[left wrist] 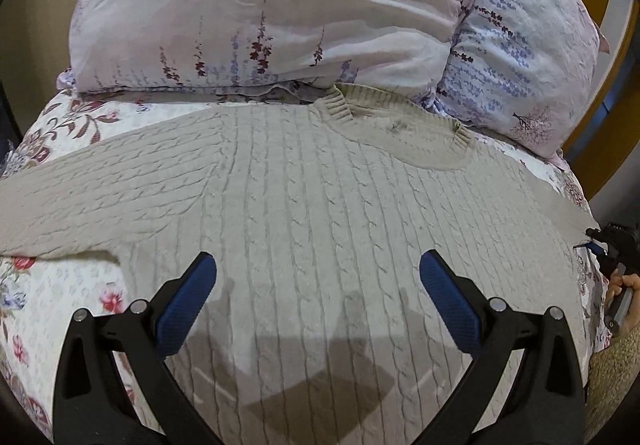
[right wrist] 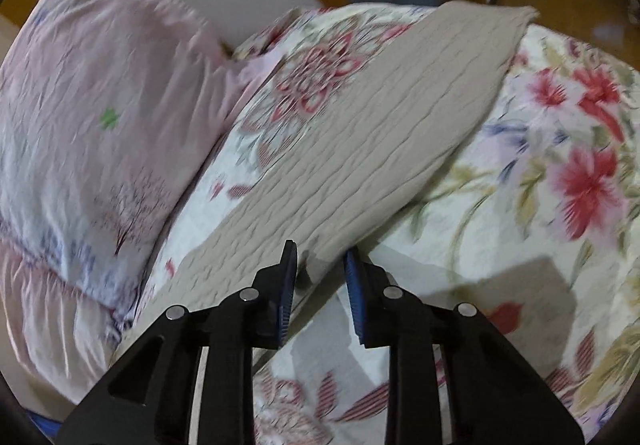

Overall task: Fold small clothes
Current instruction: 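Grasp the sweater sleeve cuff with the right gripper, then fold the held sleeve across the sweater body with the right gripper, release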

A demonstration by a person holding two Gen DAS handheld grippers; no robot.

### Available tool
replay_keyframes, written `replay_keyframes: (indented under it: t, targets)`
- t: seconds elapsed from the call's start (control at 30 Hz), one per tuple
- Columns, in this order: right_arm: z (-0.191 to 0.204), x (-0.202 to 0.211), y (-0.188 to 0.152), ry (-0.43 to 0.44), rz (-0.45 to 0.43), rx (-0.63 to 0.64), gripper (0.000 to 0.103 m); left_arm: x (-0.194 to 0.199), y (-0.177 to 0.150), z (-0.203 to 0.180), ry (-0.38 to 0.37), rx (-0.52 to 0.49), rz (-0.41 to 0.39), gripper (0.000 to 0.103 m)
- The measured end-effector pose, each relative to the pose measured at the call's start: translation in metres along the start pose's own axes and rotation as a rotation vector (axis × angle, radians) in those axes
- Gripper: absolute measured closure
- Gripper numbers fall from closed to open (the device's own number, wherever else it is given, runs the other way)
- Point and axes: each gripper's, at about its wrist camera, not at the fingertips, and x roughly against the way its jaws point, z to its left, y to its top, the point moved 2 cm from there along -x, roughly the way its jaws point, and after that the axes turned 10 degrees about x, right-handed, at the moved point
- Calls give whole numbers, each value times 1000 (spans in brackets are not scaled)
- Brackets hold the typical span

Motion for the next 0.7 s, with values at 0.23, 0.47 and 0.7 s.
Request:
replay_keyframes:
  t: [0.23, 0.47, 0.7]
  targets:
    - [-1, -1, 11, -62, -33, 41, 92, -5, 8, 5, -42, 27, -10, 2]
    - [65, 37, 6, -28, -173, 279, 93, -6, 13, 13, -114, 81, -1, 2]
    - [168, 53, -56, 225, -124, 552, 93, -2, 12, 10, -148, 82, -14, 2]
